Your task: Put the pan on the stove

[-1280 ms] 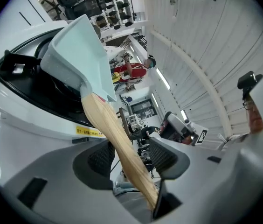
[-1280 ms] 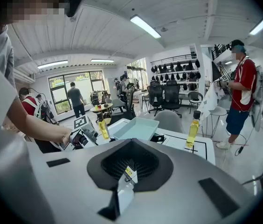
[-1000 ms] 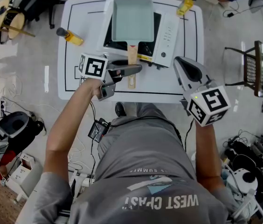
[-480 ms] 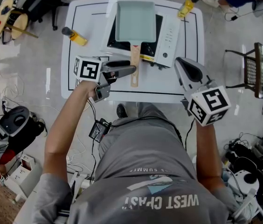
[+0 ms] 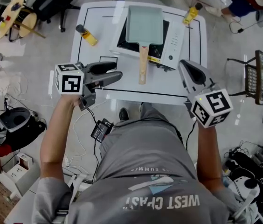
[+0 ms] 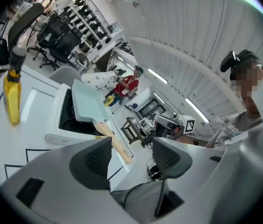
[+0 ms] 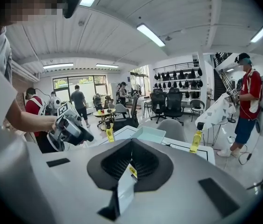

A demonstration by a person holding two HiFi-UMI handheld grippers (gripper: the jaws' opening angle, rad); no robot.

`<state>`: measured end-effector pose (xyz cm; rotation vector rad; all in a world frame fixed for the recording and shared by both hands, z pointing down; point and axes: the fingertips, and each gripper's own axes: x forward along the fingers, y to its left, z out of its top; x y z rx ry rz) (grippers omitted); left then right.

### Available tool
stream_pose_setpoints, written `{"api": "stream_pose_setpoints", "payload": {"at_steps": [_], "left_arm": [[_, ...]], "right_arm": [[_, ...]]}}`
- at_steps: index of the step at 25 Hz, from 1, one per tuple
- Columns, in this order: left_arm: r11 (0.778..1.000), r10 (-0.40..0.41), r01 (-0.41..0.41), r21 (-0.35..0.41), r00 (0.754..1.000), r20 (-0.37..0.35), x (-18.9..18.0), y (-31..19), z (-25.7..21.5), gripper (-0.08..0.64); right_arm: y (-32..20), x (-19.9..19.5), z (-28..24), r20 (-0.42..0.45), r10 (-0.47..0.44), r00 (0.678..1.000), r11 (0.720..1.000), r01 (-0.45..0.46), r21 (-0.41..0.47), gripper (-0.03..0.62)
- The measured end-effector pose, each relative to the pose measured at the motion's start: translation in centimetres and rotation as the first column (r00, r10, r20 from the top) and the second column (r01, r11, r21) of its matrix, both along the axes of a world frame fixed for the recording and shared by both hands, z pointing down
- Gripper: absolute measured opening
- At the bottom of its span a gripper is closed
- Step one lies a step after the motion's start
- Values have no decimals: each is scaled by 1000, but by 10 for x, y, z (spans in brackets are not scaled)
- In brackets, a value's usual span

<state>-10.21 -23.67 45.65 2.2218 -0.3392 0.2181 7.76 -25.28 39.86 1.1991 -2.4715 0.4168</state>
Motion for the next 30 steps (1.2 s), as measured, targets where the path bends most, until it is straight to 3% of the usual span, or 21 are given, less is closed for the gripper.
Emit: {"api": "stream_pose_setpoints", "payload": {"at_steps": [3, 6, 11, 14, 16, 18, 22, 24, 26, 27, 30], "left_arm": [[995, -46, 47, 90, 999, -10, -23, 6, -41, 253], [975, -101, 104, 196, 995, -22, -47, 11, -85, 252], [898, -204, 217, 384, 976, -76, -80, 25, -158, 245], [828, -259, 277, 487, 960, -106, -93, 40, -196, 208], [767, -298, 304, 565, 949, -107, -99, 48, -216, 172], [692, -344, 314, 650, 935, -85, -103, 57, -232, 140], [521, -454, 297, 800, 890, -35, -107, 79, -250, 31], [453, -500, 269, 850, 866, -8, -107, 90, -250, -3], [409, -542, 219, 886, 840, 42, -106, 99, -245, -3], [397, -557, 203, 895, 828, 59, -106, 102, -243, -5], [393, -561, 206, 896, 826, 56, -101, 111, -244, -5]], "right_arm": [[6, -5, -10, 1, -2, 1000, 1000, 2, 23, 12], [14, -9, -19, 0, 5, 1000, 999, -5, 43, 12], [27, -18, -39, -6, 11, 1000, 995, -11, 99, 11], [36, -21, -53, -12, 19, 1000, 991, -17, 132, 11], [41, -21, -63, -14, 27, 1000, 988, -24, 154, 9], [47, -23, -74, -18, 34, 999, 984, -30, 176, 9], [63, -29, -92, -33, 47, 998, 976, -39, 216, 8], [72, -32, -100, -25, 49, 998, 971, -42, 234, 8], [80, -36, -107, -11, 50, 999, 967, -46, 251, 8], [83, -38, -111, -6, 53, 999, 965, -49, 257, 8], [94, -43, -119, 4, 61, 998, 961, -60, 269, 8]]}}
